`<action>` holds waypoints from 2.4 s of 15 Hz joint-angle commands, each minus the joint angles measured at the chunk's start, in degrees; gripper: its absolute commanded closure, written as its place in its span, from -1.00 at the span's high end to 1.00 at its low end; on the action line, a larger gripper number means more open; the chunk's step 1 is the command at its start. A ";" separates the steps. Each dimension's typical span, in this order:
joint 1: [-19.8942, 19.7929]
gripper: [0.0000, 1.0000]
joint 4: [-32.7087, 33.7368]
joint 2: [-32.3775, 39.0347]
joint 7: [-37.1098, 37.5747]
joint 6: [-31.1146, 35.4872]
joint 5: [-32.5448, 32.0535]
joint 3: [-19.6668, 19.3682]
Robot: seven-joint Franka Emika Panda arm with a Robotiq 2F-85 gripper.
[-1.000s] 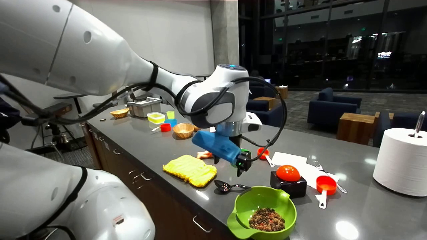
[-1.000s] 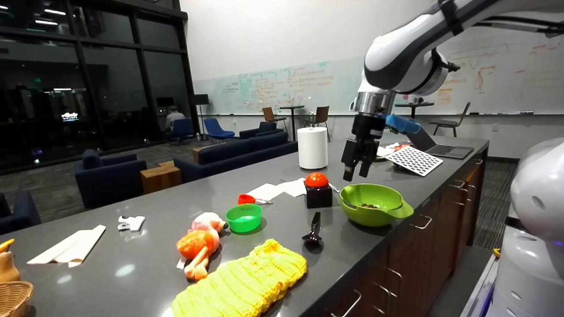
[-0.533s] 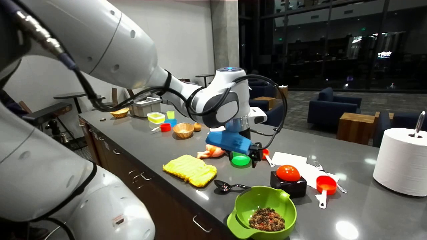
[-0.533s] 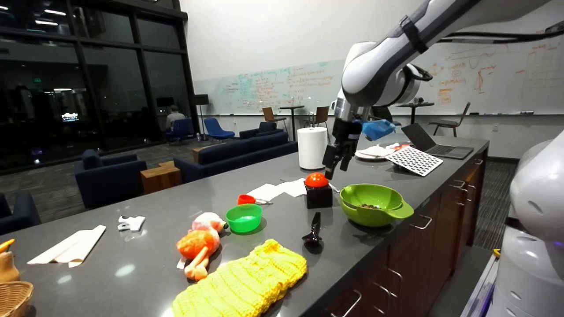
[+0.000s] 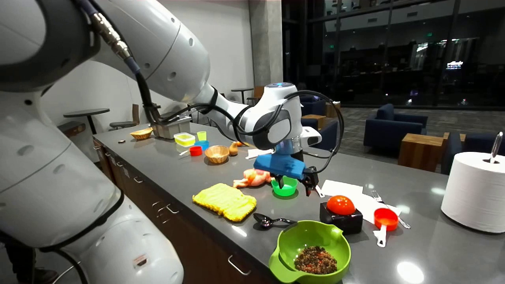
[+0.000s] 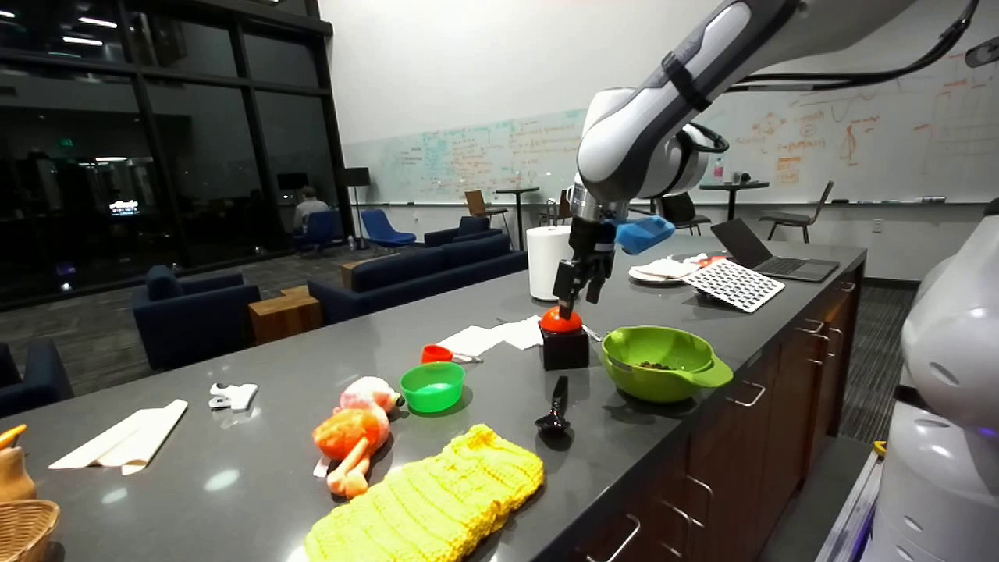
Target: Press the orange button on the black box
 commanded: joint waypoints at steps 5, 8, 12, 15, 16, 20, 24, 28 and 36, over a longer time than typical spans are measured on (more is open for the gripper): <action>0.08 1.00 3.19 3.24 -4.12 -2.60 -0.25 -1.06; -0.10 1.00 5.71 5.94 -7.86 -4.19 -0.47 -1.74; -0.28 1.00 10.28 10.67 -12.30 -5.08 0.32 -2.58; -0.80 1.00 14.43 14.42 -14.13 -5.80 0.33 -2.58; -0.97 1.00 15.95 15.61 -14.68 -6.04 0.65 -2.57; -2.11 1.00 22.35 20.43 -17.70 -8.24 4.10 -2.34; -3.98 0.48 26.58 23.64 -19.58 -9.77 7.07 -1.78; -5.48 -0.07 29.00 25.49 -18.98 -10.06 5.98 -1.39; -6.77 -1.00 30.89 27.04 -18.45 -10.36 5.54 -0.63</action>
